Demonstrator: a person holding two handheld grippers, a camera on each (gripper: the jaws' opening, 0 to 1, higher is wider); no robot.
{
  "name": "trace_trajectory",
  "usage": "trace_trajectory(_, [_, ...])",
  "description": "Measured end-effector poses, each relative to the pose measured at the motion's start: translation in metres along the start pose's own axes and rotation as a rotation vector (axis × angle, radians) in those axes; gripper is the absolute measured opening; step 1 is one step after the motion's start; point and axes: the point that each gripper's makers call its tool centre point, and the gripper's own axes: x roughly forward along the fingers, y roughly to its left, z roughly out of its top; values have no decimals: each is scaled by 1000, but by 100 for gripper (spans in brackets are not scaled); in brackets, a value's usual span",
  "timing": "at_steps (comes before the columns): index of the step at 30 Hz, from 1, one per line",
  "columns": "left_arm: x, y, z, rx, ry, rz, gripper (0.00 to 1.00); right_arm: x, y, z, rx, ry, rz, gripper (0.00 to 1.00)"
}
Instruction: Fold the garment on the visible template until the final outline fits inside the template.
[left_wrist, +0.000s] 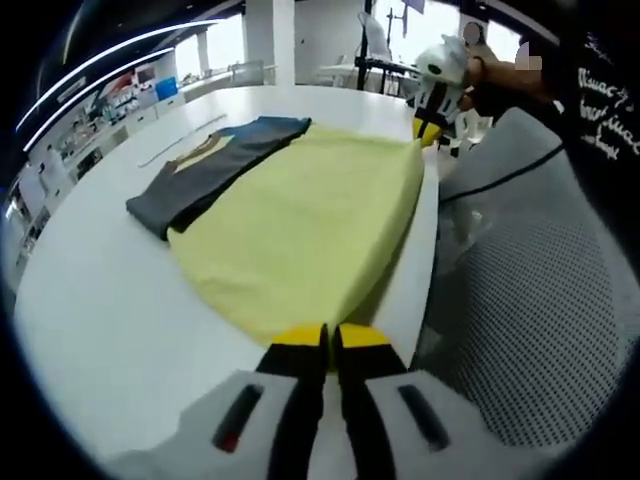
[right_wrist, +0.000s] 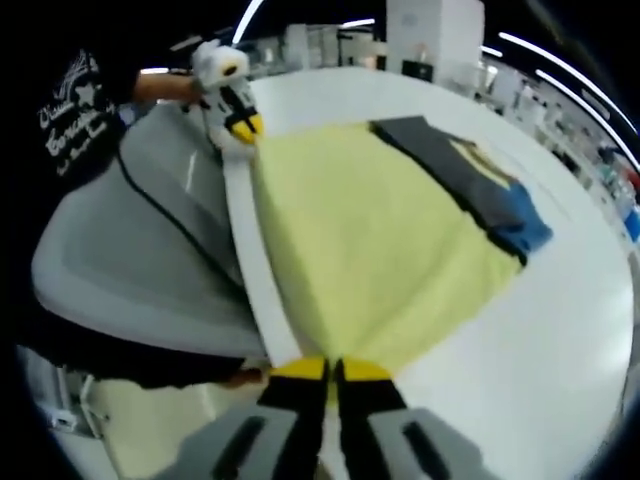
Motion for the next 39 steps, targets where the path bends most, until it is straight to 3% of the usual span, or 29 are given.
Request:
trace_trajectory(16, [-32, -20, 3, -26, -54, 13, 0, -28, 37, 11, 8, -44, 64, 0])
trace_trajectory(28, [-60, -41, 13, -17, -56, -6, 0, -49, 55, 14, -41, -22, 150, 0])
trace_trajectory(35, [-68, -30, 31, -18, -94, 25, 0, -69, 37, 33, -90, -52, 85, 0])
trace_trajectory(39, [-75, -11, 48, -1, -135, 105, 0, -79, 18, 50, -126, -92, 2, 0])
